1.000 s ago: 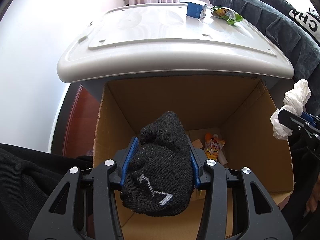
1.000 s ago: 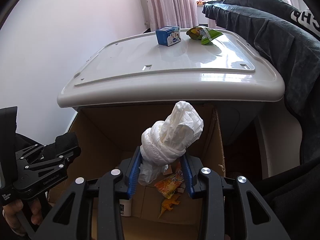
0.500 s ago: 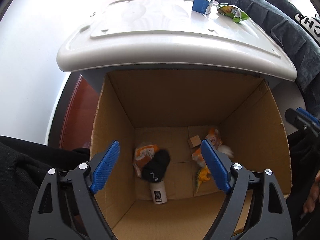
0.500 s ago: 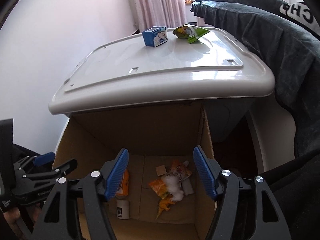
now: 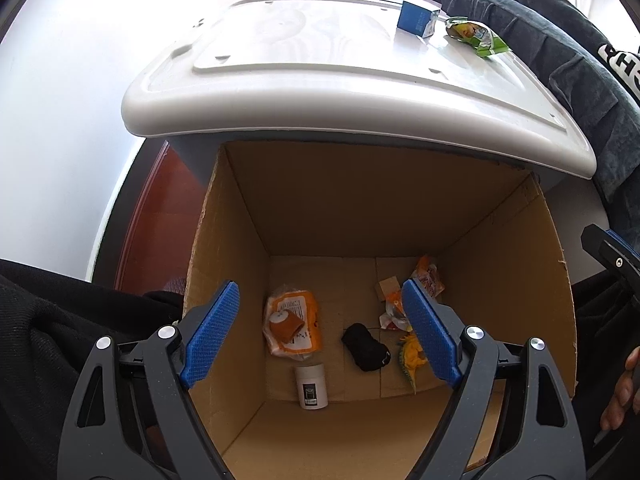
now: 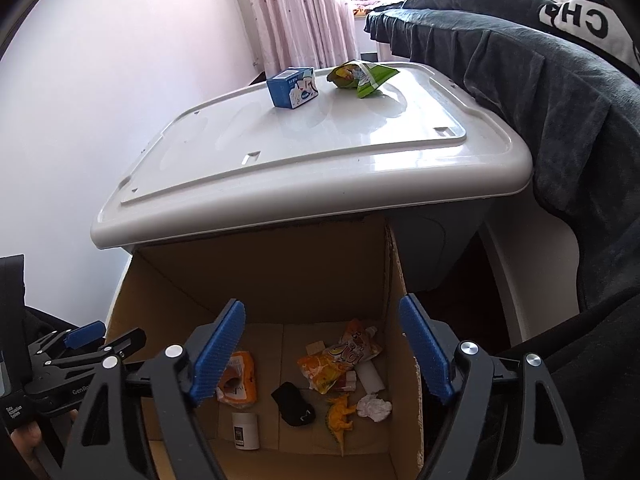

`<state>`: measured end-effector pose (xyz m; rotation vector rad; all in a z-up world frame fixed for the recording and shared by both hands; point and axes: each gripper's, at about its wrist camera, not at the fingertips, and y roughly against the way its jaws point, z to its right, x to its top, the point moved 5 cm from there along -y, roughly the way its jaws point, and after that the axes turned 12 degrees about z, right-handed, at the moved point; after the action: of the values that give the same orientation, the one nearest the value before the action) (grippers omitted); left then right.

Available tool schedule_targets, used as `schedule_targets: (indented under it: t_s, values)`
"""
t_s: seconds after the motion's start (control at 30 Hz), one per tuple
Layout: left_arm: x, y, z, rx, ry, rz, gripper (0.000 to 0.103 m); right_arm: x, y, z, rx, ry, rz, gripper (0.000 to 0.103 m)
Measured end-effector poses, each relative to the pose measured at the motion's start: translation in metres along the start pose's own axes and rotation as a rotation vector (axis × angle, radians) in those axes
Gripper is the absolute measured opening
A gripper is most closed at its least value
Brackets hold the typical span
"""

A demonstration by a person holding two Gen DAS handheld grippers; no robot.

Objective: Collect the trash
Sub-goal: 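Grasp the blue milk carton with the left tool while the right tool grasps the green snack bag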

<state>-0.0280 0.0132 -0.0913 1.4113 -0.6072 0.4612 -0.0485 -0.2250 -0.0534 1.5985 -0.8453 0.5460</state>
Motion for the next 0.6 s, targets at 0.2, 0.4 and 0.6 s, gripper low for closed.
schedule_targets:
  t_s: [0.2, 0.4, 0.6]
  values:
    - [0.0011, 0.0004, 0.0009, 0.000, -0.006, 0.006, 0.081, -0.0011, -0.0006, -0.0003, -0.008, 0.005, 0.001, 0.082]
    - [0.0016, 0.0018, -0.0007, -0.020, 0.025, 0.012, 0.081, -0.0012, -0.0038, 0.0008, -0.028, 0.000, -0.004, 0.087]
    - [0.0025, 0.0042, -0.0018, -0.018, 0.027, 0.024, 0.081, 0.0012, -0.0011, 0.0027, -0.036, -0.005, 0.013, 0.097]
